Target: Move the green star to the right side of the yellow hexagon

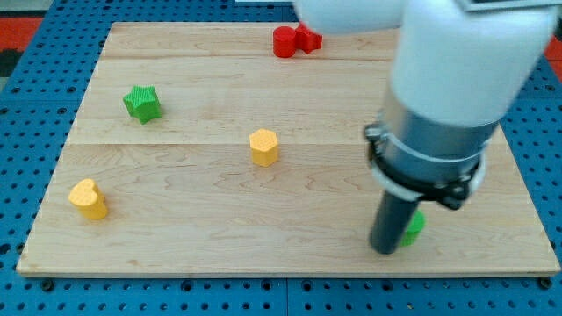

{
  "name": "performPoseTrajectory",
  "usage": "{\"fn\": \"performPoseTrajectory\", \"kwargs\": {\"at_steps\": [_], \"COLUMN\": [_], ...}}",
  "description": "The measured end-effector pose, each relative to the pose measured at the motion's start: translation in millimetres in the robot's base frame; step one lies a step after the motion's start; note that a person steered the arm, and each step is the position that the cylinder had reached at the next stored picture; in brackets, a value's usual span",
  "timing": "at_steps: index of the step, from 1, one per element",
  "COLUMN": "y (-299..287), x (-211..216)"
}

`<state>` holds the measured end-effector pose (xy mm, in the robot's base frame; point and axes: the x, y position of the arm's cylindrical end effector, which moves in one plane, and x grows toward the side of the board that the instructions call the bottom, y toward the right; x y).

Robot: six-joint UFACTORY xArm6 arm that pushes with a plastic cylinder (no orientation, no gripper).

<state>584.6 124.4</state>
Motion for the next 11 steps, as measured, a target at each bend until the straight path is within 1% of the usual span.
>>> {"fn": "performPoseTrajectory", "kwargs": {"at_steps": [1,2,3,4,5,6,7,8,9,10,11], "y": [9,-99,-248,-346,-374,-275,-192,-232,-189,-105,-75], "x": [0,-43,-69,-150,-200,-219,-224,-276,-256,-221,-196]}}
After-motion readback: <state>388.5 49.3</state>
